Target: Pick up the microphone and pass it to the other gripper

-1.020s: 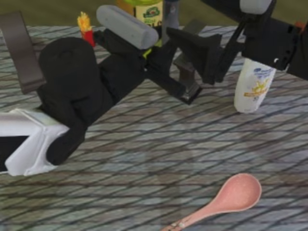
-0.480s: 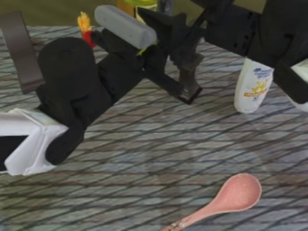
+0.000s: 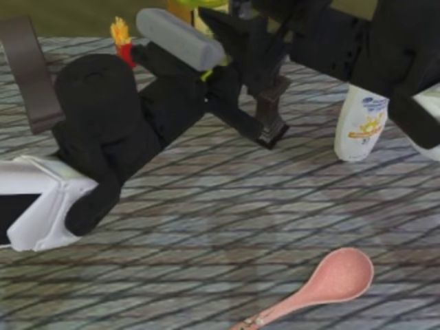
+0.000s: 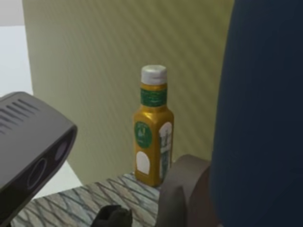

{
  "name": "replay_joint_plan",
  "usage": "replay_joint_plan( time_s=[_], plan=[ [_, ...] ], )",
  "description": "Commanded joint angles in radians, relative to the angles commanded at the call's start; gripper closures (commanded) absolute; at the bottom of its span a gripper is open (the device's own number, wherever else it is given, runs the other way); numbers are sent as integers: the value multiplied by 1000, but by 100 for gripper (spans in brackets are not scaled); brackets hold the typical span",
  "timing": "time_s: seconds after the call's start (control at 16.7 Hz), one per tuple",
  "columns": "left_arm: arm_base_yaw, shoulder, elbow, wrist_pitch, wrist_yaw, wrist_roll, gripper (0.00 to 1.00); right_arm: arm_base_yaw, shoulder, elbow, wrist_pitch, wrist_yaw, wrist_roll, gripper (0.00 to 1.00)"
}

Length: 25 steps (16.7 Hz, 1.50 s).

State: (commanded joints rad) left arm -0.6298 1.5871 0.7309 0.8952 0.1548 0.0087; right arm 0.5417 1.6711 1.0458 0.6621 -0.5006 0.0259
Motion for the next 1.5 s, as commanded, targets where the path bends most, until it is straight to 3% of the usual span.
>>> replay_joint_plan(
  time_s=[0.3, 0.84, 1.5],
  plan=[
    [0, 0, 0, 0, 0, 0, 100, 0, 0, 0, 0, 0, 0, 98],
    [0, 0, 0, 0, 0, 0, 100, 0, 0, 0, 0, 0, 0, 100],
    [0, 0, 0, 0, 0, 0, 17, 0, 0, 0, 0, 0, 0, 100]
  ],
)
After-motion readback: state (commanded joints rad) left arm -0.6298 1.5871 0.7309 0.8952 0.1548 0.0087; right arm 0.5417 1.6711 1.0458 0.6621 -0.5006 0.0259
